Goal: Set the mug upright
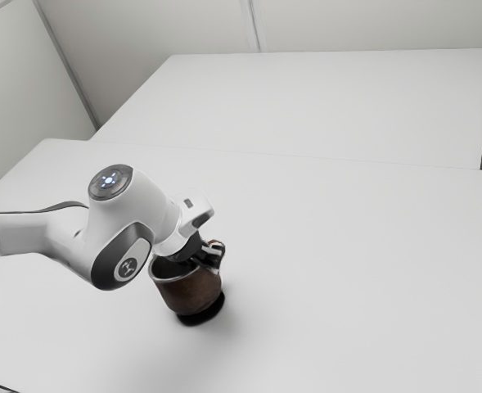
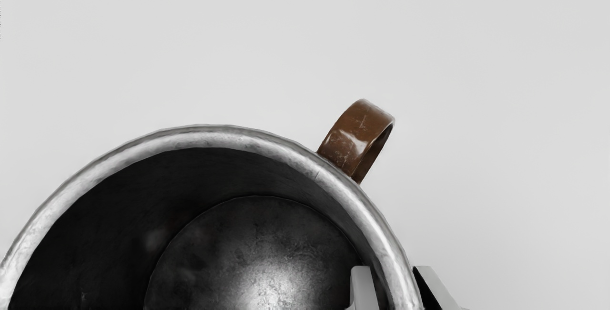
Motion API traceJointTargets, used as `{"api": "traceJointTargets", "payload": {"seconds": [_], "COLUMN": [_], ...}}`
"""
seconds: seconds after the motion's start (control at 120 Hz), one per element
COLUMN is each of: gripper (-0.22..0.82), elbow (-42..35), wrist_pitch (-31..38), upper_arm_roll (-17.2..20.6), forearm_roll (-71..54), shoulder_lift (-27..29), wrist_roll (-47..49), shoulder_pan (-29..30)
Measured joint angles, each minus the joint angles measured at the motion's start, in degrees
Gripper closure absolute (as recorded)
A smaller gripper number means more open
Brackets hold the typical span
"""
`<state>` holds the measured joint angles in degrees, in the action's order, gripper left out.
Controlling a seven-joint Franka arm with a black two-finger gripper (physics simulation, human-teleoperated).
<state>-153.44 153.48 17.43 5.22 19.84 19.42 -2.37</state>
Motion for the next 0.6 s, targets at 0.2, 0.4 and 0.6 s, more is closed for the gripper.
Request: {"api": "traceJointTargets", "payload": {"seconds": [0.2, 0.4, 0.6], "gripper": [0.26, 0.10, 0.04], "elbow": [0.06, 13.61, 54.14], "wrist_pitch": [-0.12, -11.39, -38.35], "upper_arm_roll": [0.02, -3.90, -10.29], "forearm_roll": [0.46, 0.32, -0.91], "shoulder_lift": [0.05, 0.06, -16.10], "wrist_roll": [3.69, 3.85, -5.35], "shoulder_pan": [0.00, 0.07, 0.11]}}
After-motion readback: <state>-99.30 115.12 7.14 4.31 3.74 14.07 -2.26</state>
